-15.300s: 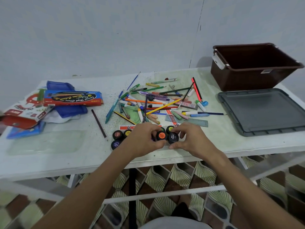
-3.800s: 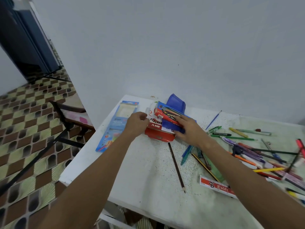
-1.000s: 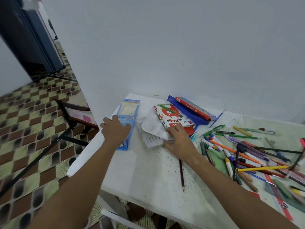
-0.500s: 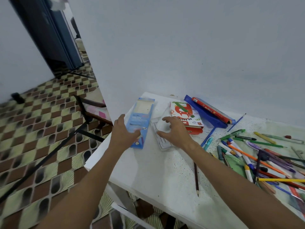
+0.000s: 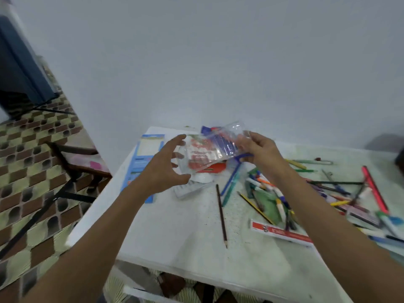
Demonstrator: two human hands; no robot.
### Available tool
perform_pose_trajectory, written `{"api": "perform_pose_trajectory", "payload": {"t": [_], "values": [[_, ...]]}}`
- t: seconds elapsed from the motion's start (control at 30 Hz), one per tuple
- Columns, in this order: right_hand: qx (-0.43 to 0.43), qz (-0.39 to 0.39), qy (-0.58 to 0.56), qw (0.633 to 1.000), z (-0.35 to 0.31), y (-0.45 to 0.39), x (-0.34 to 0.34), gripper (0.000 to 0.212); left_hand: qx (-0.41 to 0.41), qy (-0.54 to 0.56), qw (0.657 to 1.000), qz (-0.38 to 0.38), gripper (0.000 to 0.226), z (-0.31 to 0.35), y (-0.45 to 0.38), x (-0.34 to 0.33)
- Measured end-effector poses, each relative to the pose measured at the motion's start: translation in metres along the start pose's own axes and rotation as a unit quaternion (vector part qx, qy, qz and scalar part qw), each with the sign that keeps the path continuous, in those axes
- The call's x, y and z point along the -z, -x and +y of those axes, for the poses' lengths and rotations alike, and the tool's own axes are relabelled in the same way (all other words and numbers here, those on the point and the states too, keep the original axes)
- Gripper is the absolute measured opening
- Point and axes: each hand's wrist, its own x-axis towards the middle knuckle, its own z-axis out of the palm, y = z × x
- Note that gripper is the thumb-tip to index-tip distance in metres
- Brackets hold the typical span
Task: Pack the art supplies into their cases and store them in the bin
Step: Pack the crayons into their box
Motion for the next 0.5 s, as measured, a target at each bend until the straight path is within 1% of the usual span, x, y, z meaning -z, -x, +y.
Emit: {"api": "perform_pose_trajectory", "payload": {"t": [0.07,0.13,0.23,0.3,0.37,0.4,0.5], "values": [[-0.019,0.048,-0.019,0.998,0.002,0.013,0.035,0.016,-0.014,0.031,0.998,-0.045,0.096,0.016,-0.007,-0.026],[-0.036,0.083,-0.051,0.995,0.006,0.032,0.070,0.015,0.005,0.107,0.992,-0.068,0.095,0.030,-0.010,-0.054],[-0.055,0.106,-0.094,0.988,0.010,0.064,0.116,0.014,0.070,0.178,0.980,-0.051,0.079,0.047,-0.013,-0.096],[-0.060,0.121,-0.100,0.986,0.013,0.087,0.143,0.012,0.114,0.264,0.956,-0.056,0.062,0.060,-0.014,-0.122],[-0.078,0.141,-0.065,0.985,0.017,0.109,0.167,0.015,0.149,0.330,0.929,-0.071,0.038,0.079,-0.012,-0.144],[-0.089,0.156,-0.035,0.983,0.020,0.118,0.178,0.019,0.162,0.348,0.920,-0.082,0.031,0.088,-0.011,-0.153],[-0.100,0.225,0.051,0.968,0.021,0.139,0.203,0.037,0.160,0.369,0.911,-0.092,0.030,0.112,-0.005,-0.177]]}}
